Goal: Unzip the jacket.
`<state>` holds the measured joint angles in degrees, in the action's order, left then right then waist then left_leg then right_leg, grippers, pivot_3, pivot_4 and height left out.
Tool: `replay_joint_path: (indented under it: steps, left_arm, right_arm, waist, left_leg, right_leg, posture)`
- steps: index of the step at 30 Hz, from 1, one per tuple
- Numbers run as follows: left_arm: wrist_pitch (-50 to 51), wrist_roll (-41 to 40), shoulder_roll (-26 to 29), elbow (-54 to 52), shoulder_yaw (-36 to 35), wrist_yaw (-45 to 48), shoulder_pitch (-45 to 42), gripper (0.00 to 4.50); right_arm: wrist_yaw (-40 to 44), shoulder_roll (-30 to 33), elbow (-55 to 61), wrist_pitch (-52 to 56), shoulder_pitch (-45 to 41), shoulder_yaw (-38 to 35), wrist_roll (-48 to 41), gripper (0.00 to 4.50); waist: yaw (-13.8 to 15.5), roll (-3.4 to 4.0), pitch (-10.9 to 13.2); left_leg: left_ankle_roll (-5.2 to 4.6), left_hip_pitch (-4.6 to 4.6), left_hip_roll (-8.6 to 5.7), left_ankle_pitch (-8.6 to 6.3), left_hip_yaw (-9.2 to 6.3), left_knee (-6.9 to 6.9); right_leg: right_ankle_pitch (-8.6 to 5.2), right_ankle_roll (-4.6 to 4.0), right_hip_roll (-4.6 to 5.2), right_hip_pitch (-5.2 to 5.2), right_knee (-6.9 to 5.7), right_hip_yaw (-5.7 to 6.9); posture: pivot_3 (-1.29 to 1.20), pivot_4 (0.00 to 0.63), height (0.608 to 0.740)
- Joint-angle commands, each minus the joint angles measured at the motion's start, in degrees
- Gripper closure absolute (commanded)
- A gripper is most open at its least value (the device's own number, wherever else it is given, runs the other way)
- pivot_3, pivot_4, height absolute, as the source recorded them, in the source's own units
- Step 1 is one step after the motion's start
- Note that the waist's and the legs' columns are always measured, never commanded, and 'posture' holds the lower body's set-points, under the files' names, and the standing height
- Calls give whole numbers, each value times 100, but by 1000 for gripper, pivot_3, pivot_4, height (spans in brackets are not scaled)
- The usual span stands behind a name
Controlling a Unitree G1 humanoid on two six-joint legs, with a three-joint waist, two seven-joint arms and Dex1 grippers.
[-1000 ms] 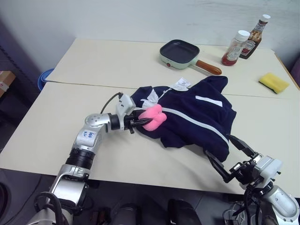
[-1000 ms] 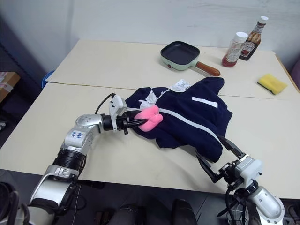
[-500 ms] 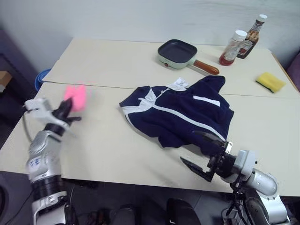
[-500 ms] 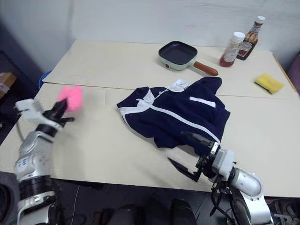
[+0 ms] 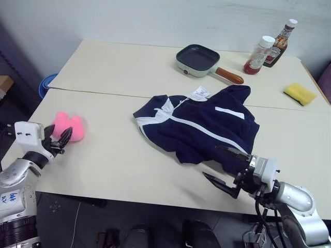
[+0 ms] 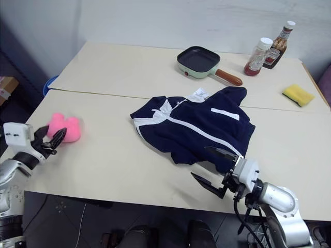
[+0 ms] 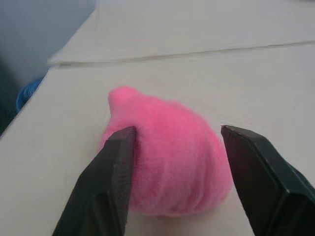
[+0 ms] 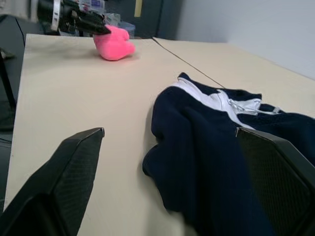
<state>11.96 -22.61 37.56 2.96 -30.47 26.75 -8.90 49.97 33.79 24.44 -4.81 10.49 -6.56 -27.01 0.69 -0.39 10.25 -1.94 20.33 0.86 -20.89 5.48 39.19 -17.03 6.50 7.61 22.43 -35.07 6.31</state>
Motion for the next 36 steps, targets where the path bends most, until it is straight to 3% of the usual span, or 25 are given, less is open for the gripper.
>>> replay_joint_path:
  steps: [1, 5, 9, 13, 16, 19, 26, 28, 30, 33, 35, 36]
  left_arm:
    - [-773, 153, 635, -354, 163, 936, -52, 1110]
    - [-2014, 849, 1068, -297, 1650, 2375, -215, 30]
    - [-3188, 1750, 675, 716, 2939, 2755, -1260, 30]
    - [-3873, 2460, -49, 2058, 3649, 2449, -2427, 30]
    - [-4576, 3336, -298, 3123, 4138, 1924, -3123, 0]
    - [-4664, 3651, -614, 3816, 4327, 1470, -3639, 0]
    - [-4945, 3842, -739, 4430, 4618, 1605, -3820, 1708]
    - [-4369, 3096, -645, 3820, 4597, 2739, -3338, 2315]
    - [-3688, 2451, -450, 2939, 4595, 3611, -2786, 2988]
    - [-2378, 1542, -33, 1262, 4460, 4188, -1888, 3970]
    - [-1595, 1096, 277, 242, 4365, 4360, -1317, 4425]
    - [-1274, 913, 421, -239, 4295, 4376, -1020, 4425]
  right_arm:
    - [-439, 196, 331, 358, 144, -293, 341, 0]
    - [-992, 336, 103, 782, -100, -202, 1141, 0]
    - [-1078, 339, -257, 820, -515, 147, 1688, 0]
    - [-1175, 327, -626, 943, -936, 478, 2163, 0]
    - [-1239, 330, -847, 926, -1117, 597, 2405, 509]
    - [-1365, 316, -919, 806, -1182, 608, 2615, 1458]
    - [-1416, 361, -853, 670, -1012, 387, 2647, 3759]
    - [-1200, 513, -962, 515, -987, 166, 2424, 4420]
    - [-834, 658, -1084, 324, -979, -6, 2064, 4500]
    - [76, 895, -1243, 136, -931, -195, 1267, 4500]
    - [409, 1082, -1432, 215, -1002, -328, 1027, 4500]
    - [522, 1184, -1608, 212, -1095, -381, 1004, 4500]
  waist:
    - [5, 0, 0]
    - [37, 27, -10]
    - [52, 34, -7]
    - [62, 24, -4]
    - [49, 23, -4]
    - [41, 22, -4]
    - [59, 18, -2]
    - [52, 20, -3]
    - [-8, 22, -4]
    - [-88, 22, -4]
    - [-103, 21, -2]
    - [-94, 21, -2]
  left_leg:
    - [0, 0, 0, 0, 0, 0]
    - [-3, -2, -9, -1, 6, 0]
    - [-4, 1, -6, -1, 24, -1]
    - [-15, 6, -17, 7, 40, 3]
    - [-23, 12, -26, 10, 42, 10]
    - [-25, 12, -23, 10, 48, 5]
    - [-33, 16, -26, 15, 43, 12]
    - [-33, 17, -26, 15, 42, 13]
    - [-33, 15, -25, 15, 43, 12]
    - [-33, 12, -23, 13, 36, 9]
    - [-32, 7, -19, 12, 28, 8]
    - [-32, 7, -18, 12, 28, 9]
  right_leg:
    - [0, 0, 0, 0, -1, -1]
    - [0, 0, 9, 1, 1, -2]
    - [-1, -1, -9, 14, -3, 10]
    - [0, 0, -40, 24, -27, 27]
    - [3, 7, -35, 26, -29, 28]
    - [4, 8, -35, 30, -27, 30]
    - [7, 15, -26, 28, -30, 37]
    - [7, 15, -26, 27, -30, 37]
    - [7, 15, -25, 26, -29, 36]
    - [7, 15, -22, 22, -25, 44]
    - [7, 15, -22, 13, -20, 48]
    - [7, 15, -20, 11, -18, 47]
  posture:
    - [0, 150, 740]
    - [0, 150, 740]
    - [0, 150, 740]
    - [0, 150, 740]
    - [0, 150, 740]
    - [0, 150, 740]
    - [0, 150, 740]
    - [0, 150, 740]
    - [0, 150, 740]
    - [0, 150, 740]
    - [0, 150, 740]
    - [0, 150, 740]
